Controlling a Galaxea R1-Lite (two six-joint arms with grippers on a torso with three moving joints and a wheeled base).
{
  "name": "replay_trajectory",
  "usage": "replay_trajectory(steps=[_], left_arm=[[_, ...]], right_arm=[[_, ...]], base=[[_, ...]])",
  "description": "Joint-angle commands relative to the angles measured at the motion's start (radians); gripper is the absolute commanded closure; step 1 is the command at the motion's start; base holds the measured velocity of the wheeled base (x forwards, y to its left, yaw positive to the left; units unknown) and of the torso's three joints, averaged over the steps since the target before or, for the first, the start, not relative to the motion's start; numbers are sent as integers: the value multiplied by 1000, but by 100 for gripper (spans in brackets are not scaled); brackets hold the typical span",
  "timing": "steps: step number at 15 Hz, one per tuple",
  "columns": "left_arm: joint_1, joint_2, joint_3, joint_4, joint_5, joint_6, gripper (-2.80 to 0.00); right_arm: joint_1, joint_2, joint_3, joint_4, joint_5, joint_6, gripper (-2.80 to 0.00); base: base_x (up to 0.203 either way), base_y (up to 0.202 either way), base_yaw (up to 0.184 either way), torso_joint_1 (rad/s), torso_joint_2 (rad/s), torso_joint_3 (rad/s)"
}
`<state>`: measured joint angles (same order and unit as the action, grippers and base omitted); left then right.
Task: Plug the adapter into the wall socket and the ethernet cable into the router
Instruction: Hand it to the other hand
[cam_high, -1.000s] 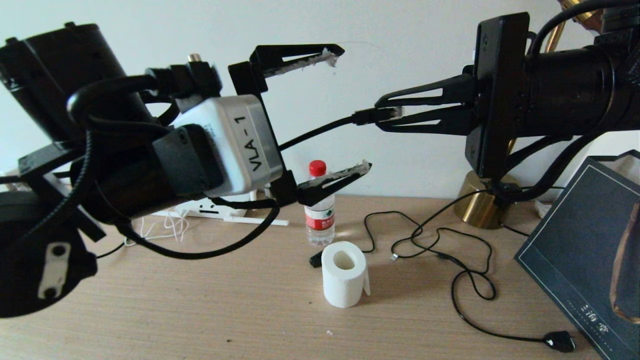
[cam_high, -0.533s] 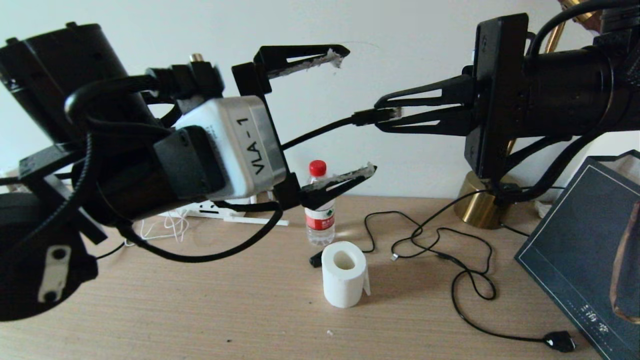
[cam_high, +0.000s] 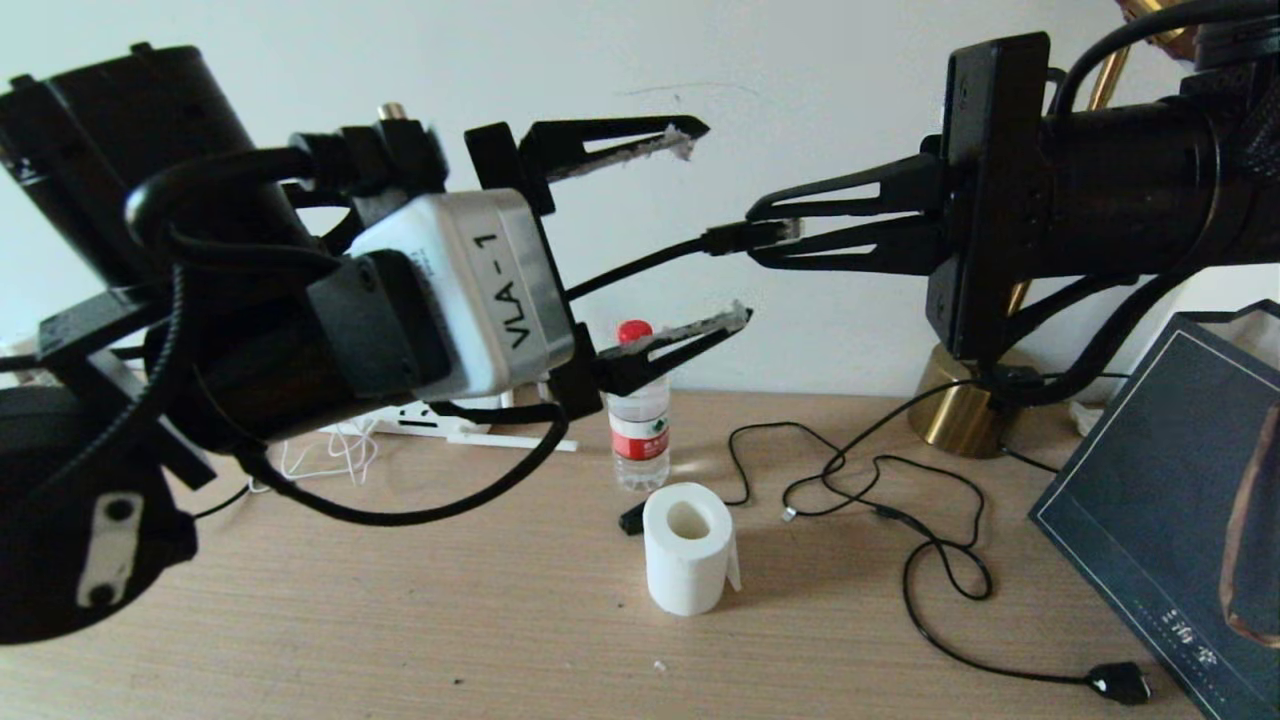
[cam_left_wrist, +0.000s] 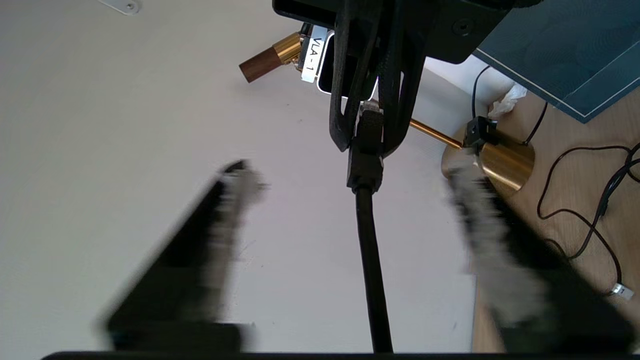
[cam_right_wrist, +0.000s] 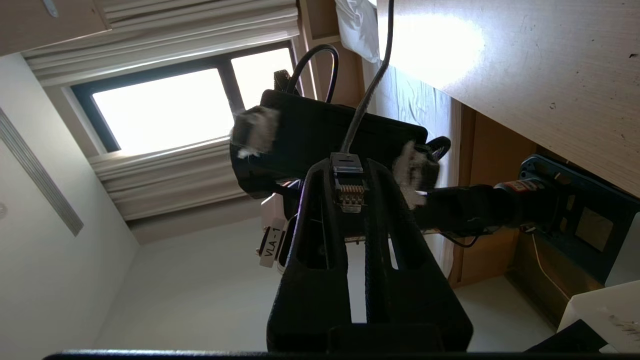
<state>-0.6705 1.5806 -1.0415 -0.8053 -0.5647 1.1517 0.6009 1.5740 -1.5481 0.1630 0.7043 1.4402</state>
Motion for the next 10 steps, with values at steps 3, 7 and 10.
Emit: replay_trajectory(steps=[3,7,10], left_arm=[[-11,2,0,-5,-1,6,0],[-14,12,-1,-6,0,0,0],[-14,12,0,-6,0,0,0]], right_arm=[[0,4,-1,1,4,8,0],[2,6,-1,1,4,8,0],[2,6,0,1,4,8,0]], base=[[0,0,0,0,0,0],[0,0,0,0,0,0],[0,0,0,0,0,0]])
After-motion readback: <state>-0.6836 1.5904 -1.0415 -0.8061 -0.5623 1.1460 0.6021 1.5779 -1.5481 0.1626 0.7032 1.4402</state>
